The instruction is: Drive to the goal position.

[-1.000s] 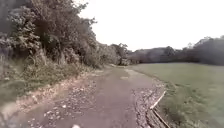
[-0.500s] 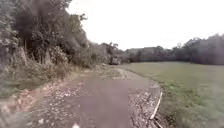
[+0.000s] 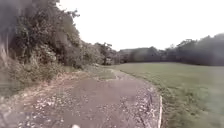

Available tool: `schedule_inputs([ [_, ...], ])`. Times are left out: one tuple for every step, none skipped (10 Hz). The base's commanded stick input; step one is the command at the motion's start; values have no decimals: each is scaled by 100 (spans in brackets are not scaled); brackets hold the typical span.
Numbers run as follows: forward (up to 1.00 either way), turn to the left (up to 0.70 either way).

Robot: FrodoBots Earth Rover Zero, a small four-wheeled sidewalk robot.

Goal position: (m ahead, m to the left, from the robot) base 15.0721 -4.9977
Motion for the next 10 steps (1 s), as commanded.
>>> schedule_inputs([
  [70, 0],
  [70, 0],
  [70, -1],
  [70, -2],
  [70, -35],
  [70, -35],
  [70, -35],
  [70, -35],
  [70, -35],
  [70, -35],
])
